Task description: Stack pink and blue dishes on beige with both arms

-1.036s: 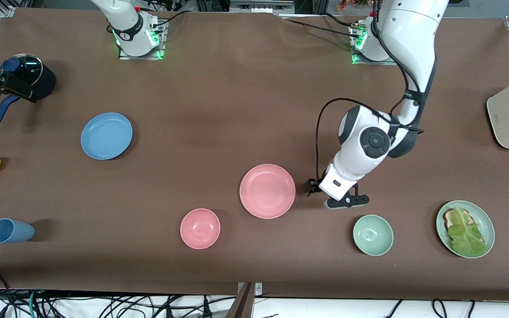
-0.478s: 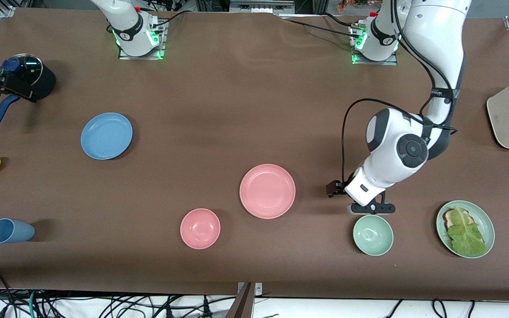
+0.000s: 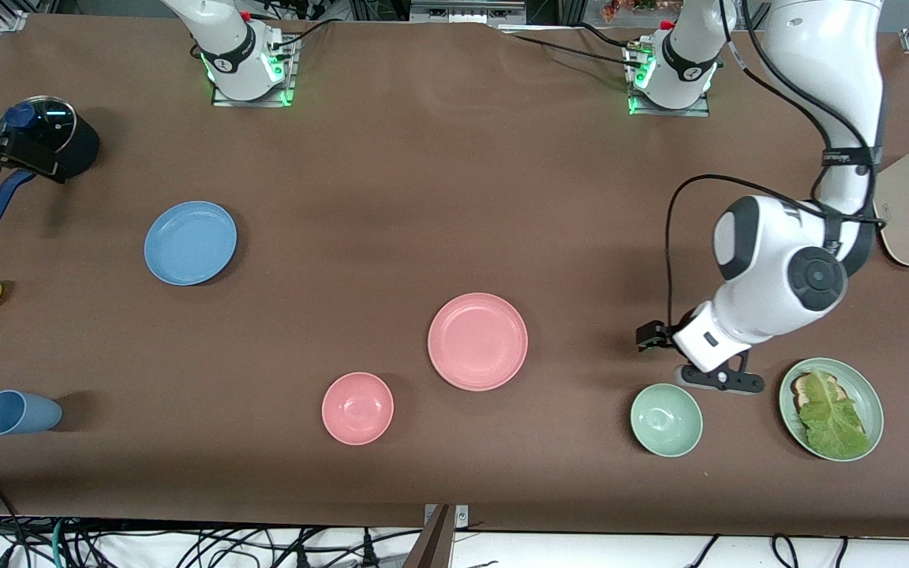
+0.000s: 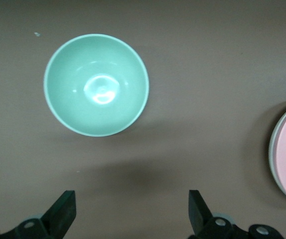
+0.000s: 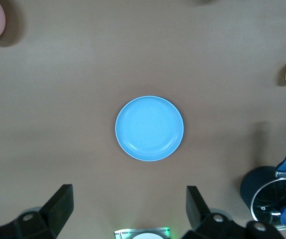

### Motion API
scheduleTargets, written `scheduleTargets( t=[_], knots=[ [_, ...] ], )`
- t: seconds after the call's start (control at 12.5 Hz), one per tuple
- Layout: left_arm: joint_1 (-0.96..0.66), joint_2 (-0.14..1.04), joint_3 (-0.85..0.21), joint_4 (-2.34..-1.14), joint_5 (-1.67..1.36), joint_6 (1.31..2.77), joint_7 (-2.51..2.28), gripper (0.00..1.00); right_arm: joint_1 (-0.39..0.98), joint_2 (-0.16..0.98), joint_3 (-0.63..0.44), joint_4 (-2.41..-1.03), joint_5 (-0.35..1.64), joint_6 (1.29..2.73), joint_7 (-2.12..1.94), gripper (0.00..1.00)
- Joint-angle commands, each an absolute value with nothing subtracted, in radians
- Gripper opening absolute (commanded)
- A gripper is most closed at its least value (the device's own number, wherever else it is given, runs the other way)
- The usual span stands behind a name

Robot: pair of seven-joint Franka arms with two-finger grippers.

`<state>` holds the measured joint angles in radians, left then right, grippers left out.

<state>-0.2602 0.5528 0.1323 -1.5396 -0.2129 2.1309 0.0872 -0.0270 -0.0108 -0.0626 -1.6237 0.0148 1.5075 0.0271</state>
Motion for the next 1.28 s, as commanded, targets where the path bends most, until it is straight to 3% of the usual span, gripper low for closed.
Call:
scheduleTargets(
  t=[0.0,0.56,1.04,1.2],
  knots=[
    [-0.259,0.523,0.179,-1.542,-0.261,2.071,0.204,1.0,-0.034,-0.02,-0.061,-1.624,0.012,1.505,0.017,1.0],
    [-0.207,0.488,0.224,-1.476,-0.284,1.909,0.336,1.0,-0.035,0.003,-0.127,-1.632,0.012,1.502,0.023,1.0],
    [-0.206,0.448,0.296,-1.422,-0.285,1.703,0.341,1.0,-0.046,0.245,-0.192,-1.684,0.037,1.564,-0.044,1.0],
    [-0.18,0.423,0.296,-1.405,-0.278,1.675,0.339,1.0,-0.048,0.281,-0.192,-1.782,0.037,1.702,-0.079,1.0]
  ],
)
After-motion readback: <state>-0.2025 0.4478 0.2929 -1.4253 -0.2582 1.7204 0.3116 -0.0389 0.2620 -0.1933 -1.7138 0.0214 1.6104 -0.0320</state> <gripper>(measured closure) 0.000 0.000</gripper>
